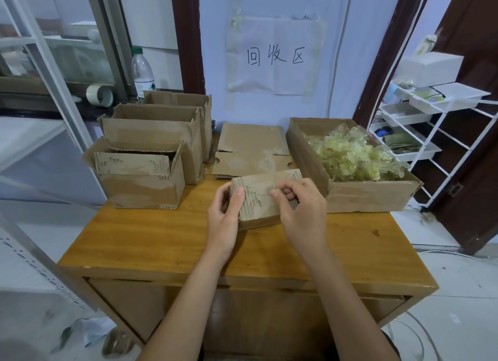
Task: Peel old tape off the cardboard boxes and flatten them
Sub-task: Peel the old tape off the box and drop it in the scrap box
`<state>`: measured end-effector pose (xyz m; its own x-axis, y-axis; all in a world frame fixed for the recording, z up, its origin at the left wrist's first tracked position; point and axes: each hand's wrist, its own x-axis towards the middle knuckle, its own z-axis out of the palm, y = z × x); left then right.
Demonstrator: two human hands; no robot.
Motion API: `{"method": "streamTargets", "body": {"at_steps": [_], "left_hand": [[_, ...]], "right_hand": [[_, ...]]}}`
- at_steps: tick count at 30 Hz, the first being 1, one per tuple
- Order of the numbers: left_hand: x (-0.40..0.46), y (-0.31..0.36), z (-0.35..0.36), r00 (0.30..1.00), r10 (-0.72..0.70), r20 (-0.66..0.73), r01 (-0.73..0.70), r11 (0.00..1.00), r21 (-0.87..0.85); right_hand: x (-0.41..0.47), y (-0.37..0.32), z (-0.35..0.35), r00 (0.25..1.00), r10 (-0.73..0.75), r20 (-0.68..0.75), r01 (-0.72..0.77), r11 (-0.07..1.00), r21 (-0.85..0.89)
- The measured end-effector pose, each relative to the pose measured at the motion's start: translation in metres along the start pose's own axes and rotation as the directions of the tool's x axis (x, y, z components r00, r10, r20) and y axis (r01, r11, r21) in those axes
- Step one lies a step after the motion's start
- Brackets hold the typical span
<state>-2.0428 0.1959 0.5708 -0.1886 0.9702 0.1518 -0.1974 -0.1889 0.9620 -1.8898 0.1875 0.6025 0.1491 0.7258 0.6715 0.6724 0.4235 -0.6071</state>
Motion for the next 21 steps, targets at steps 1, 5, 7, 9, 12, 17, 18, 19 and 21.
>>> {"method": "streamTargets", "body": {"at_steps": [1, 5, 7, 9, 12, 17, 18, 19, 21], "left_hand": [[0.0000, 0.0000, 0.0001, 1.000, -0.002, -0.001, 0.002, 1.000, -0.001], [-0.0004, 0.0001, 0.0002, 1.000, -0.005, -0.008, 0.005, 1.000, 0.006], [-0.0002, -0.0004, 0.0000, 1.000, -0.010, -0.008, 0.010, 1.000, 0.002], [-0.0004, 0.0002, 0.0005, 1.000, -0.013, -0.007, 0.013, 1.000, 0.002], [-0.0006, 0.0008, 0.0007, 1.000, -0.013, -0.005, 0.013, 1.000, 0.004], [-0.0012, 0.0015, 0.0013, 1.000, -0.009, -0.006, 0.009, 1.000, 0.012], [-0.0014, 0.0017, 0.0012, 1.000, -0.008, -0.006, 0.008, 1.000, 0.012], [-0.0018, 0.0023, 0.0014, 1.000, -0.006, -0.005, 0.006, 1.000, 0.012], [-0.0019, 0.0025, 0.0013, 1.000, -0.001, -0.004, 0.001, 1.000, 0.012]], "right_hand": [[0.0000, 0.0001, -0.0002, 1.000, 0.008, 0.005, -0.008, 1.000, 0.006], [0.0013, 0.0022, -0.0005, 1.000, 0.009, -0.006, -0.009, 1.000, 0.019], [0.0018, 0.0032, 0.0005, 1.000, 0.009, -0.021, -0.009, 1.000, 0.018], [0.0015, 0.0030, 0.0018, 1.000, 0.009, -0.029, -0.009, 1.000, 0.013], [0.0001, 0.0020, 0.0035, 0.999, -0.013, -0.037, 0.012, 1.000, -0.006], [-0.0005, 0.0027, 0.0002, 0.999, -0.017, -0.048, 0.016, 1.000, -0.013], [-0.0008, 0.0030, -0.0009, 0.999, -0.005, -0.053, 0.005, 1.000, -0.002], [-0.0010, 0.0033, -0.0019, 0.998, 0.006, -0.057, -0.005, 1.000, 0.009], [-0.0015, 0.0036, -0.0034, 0.998, 0.025, -0.062, -0.023, 0.999, 0.027]]}}
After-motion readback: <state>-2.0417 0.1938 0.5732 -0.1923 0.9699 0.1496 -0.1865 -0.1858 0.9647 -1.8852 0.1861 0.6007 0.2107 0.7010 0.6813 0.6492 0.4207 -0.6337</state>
